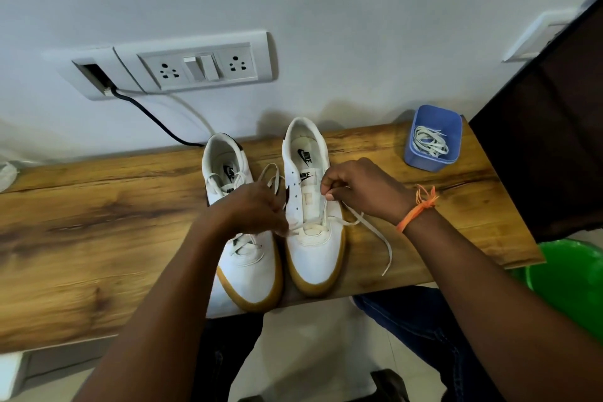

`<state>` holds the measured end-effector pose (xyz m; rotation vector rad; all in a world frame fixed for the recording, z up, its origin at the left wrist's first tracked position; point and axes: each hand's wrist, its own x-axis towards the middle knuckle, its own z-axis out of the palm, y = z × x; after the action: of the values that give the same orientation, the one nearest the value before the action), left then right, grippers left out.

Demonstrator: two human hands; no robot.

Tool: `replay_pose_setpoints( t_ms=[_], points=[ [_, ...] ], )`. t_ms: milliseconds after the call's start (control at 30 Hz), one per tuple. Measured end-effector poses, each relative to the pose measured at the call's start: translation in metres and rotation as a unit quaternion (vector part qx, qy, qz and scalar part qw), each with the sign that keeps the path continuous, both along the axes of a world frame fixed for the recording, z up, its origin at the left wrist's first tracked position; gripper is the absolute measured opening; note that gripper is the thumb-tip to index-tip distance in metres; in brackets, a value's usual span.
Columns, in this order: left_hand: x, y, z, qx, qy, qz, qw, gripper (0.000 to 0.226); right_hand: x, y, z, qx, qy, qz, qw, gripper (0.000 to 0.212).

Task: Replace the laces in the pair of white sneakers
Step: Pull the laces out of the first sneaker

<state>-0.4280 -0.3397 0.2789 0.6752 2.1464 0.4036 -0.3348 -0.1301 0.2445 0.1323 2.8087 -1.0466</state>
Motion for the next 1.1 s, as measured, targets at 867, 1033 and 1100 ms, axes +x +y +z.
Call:
replay_pose_setpoints(
  t_ms=[867, 1033, 1100],
  points=[
    [-0.008, 0.010, -0.012, 0.066, 0.257, 0.073, 0.961, 0.013, -0.004, 0.012, 0.002, 0.017, -0.010, 0.002, 1.000, 0.040],
    [0.020, 0.034, -0.026, 0.093, 0.239, -0.067, 0.964, 0.023, -0.004, 0.010, 0.004, 0.026, 0.000, 0.008, 1.000, 0.038],
    [0.030, 0.037, -0.035, 0.063, 0.234, -0.099, 0.965, 0.024, -0.003, 0.009, 0.006, 0.019, -0.003, 0.007, 1.000, 0.035]
  ],
)
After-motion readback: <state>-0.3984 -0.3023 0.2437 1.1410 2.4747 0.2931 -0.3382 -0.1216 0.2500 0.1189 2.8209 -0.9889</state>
